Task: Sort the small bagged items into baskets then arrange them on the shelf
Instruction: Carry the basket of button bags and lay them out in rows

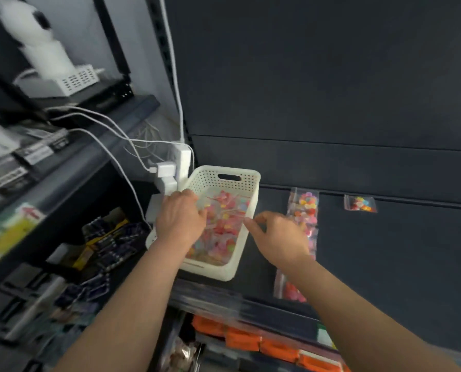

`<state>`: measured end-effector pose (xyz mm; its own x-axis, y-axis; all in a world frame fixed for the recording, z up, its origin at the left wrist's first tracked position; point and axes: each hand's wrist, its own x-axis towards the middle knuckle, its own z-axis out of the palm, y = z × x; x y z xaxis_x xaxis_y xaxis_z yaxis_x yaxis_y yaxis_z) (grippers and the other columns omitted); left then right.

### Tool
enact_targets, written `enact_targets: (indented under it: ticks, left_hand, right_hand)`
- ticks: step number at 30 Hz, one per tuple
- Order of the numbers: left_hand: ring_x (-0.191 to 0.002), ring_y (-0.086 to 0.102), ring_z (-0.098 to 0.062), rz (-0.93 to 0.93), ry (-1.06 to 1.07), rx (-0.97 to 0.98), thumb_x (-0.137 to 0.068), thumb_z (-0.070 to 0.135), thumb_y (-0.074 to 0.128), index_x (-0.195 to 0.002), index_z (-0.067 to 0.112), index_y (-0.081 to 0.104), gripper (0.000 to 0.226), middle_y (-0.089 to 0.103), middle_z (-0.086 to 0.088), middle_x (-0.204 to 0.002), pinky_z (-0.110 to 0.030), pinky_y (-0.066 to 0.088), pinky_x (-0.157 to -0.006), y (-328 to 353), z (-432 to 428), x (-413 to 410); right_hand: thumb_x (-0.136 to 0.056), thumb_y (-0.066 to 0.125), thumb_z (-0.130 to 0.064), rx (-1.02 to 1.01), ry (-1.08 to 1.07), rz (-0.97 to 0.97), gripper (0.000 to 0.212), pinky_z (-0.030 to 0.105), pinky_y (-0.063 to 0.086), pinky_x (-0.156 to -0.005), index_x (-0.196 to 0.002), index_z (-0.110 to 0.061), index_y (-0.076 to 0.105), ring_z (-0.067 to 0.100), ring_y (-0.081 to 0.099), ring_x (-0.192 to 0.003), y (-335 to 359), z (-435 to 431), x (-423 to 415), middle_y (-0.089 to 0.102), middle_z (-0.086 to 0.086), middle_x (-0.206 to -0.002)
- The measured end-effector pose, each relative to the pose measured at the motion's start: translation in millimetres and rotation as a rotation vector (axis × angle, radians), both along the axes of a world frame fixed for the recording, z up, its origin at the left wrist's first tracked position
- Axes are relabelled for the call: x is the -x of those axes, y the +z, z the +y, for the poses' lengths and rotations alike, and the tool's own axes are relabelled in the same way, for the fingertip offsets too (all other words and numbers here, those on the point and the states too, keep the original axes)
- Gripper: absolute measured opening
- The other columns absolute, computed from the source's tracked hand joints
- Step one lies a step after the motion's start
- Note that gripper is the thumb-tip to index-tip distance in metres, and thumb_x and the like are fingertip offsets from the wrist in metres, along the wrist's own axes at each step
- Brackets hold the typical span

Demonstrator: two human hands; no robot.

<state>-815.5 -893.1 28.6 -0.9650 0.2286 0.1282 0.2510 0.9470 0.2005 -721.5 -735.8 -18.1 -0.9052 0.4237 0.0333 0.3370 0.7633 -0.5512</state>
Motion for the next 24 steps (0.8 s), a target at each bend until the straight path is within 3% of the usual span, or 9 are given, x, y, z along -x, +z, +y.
enact_targets:
  ticks: [3,6,10,15,18,24]
  left_hand:
    - [-0.110,0.052,-0.029,-0.088,0.043,0.056,-0.094,0.039,0.061,-0.124,0.010,0.055,0.042,0.055,-0.009,-0.118,-0.038,0.049,-0.079,-13.4,-31.8,11.3]
    - [-0.100,0.059,-0.027,-0.171,0.009,-0.012,-0.094,0.040,0.060,-0.125,0.011,0.053,0.043,0.058,-0.007,-0.112,-0.038,0.050,-0.071,-22.0,-43.5,13.2]
    - [-0.102,0.060,-0.026,-0.134,-0.037,-0.143,-0.094,0.041,0.059,-0.128,0.018,0.049,0.043,0.061,-0.004,-0.114,-0.042,0.055,-0.080,-11.6,-42.9,8.6]
    - [-0.108,0.055,-0.025,-0.077,-0.175,-0.122,-0.092,0.046,0.060,-0.129,0.020,0.048,0.047,0.057,-0.006,-0.119,-0.039,0.051,-0.081,19.9,-24.5,-4.6]
    - [-0.113,0.050,-0.025,-0.070,-0.289,-0.120,-0.092,0.048,0.059,-0.131,0.021,0.047,0.049,0.053,-0.007,-0.122,-0.034,0.040,-0.076,33.9,8.1,-20.6]
    - [-0.117,0.045,-0.025,-0.198,-0.541,-0.148,-0.092,0.048,0.059,-0.134,0.022,0.045,0.051,0.048,-0.007,-0.129,-0.033,0.041,-0.079,25.4,97.9,-77.2]
  right_hand:
    - [-0.091,0.032,-0.065,0.026,-0.038,-0.058,0.053,0.031,0.049,-0.065,-0.102,-0.022,0.062,0.021,0.060,-0.088,-1.4,-25.4,3.1,0.064,-0.002,-0.093]
    - [-0.097,0.034,-0.045,0.073,-0.076,-0.023,0.039,0.026,0.040,-0.053,-0.084,-0.016,0.057,0.019,0.058,-0.069,2.1,-41.9,4.9,0.059,-0.003,-0.074]
    - [-0.093,0.038,-0.024,0.073,-0.180,0.084,0.031,0.024,0.031,-0.046,-0.065,-0.014,0.046,0.015,0.043,-0.053,8.4,-48.5,1.5,0.050,-0.002,-0.060]
    - [-0.089,0.040,-0.019,0.097,-0.342,0.190,0.027,0.027,0.030,-0.049,-0.068,-0.008,0.052,0.017,0.037,-0.052,27.5,-38.0,-19.8,0.050,0.002,-0.058]
    - [-0.088,0.038,-0.018,0.055,-0.461,0.229,0.025,0.028,0.028,-0.049,-0.066,-0.008,0.047,0.018,0.035,-0.052,41.5,-15.0,-43.0,0.048,0.003,-0.059]
    - [-0.087,0.036,-0.015,0.001,-0.720,0.176,0.025,0.028,0.029,-0.049,-0.063,-0.011,0.043,0.019,0.036,-0.052,45.5,55.8,-118.2,0.049,0.002,-0.059]
